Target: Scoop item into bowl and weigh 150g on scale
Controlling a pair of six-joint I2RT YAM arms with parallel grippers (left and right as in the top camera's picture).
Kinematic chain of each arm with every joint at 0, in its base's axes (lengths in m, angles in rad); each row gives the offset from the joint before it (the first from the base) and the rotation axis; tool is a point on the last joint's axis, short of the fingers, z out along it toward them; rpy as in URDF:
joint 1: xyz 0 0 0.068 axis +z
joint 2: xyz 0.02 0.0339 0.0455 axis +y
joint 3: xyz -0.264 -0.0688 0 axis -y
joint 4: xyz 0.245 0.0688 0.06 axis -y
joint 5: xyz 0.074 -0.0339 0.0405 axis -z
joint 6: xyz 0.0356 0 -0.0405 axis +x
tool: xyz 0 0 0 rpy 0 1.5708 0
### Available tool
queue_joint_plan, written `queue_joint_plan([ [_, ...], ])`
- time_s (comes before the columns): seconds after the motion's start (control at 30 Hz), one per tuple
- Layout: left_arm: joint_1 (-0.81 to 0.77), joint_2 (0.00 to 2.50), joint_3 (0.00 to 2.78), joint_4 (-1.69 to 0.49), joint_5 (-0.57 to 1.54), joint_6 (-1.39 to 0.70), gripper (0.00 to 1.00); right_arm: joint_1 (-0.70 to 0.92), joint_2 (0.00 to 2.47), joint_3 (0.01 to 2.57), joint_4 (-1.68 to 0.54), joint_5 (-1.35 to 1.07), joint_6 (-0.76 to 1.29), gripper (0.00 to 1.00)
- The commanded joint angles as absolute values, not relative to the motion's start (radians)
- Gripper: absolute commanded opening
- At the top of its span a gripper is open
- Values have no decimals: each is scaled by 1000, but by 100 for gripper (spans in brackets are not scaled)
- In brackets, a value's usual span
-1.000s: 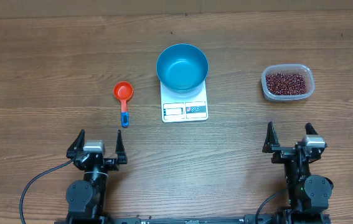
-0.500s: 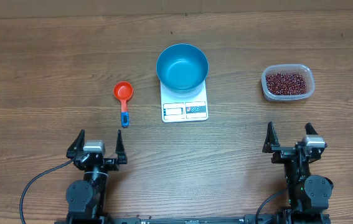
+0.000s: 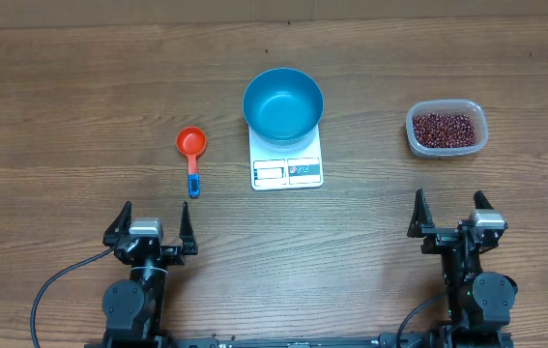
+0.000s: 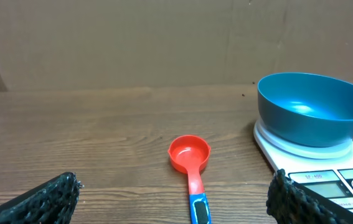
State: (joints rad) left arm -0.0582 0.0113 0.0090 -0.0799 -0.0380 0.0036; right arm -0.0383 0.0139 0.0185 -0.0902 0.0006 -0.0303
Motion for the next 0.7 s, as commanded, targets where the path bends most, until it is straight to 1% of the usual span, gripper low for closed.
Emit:
queue_joint_plan([
  [0.0,-51,5,31,-88,-34,20,100,-33,3,8,-84,6,-35,100],
  [0.17,-51,5,77,-130,-33,22,99,-33,3,8,-84,6,-35,100],
  [0.37,-51,6,183,-244,-36,31,100,-33,3,8,-84,6,-35,100],
  [0.67,-51,7,278,-308,-37,31,100,-33,3,8,-84,6,-35,100],
])
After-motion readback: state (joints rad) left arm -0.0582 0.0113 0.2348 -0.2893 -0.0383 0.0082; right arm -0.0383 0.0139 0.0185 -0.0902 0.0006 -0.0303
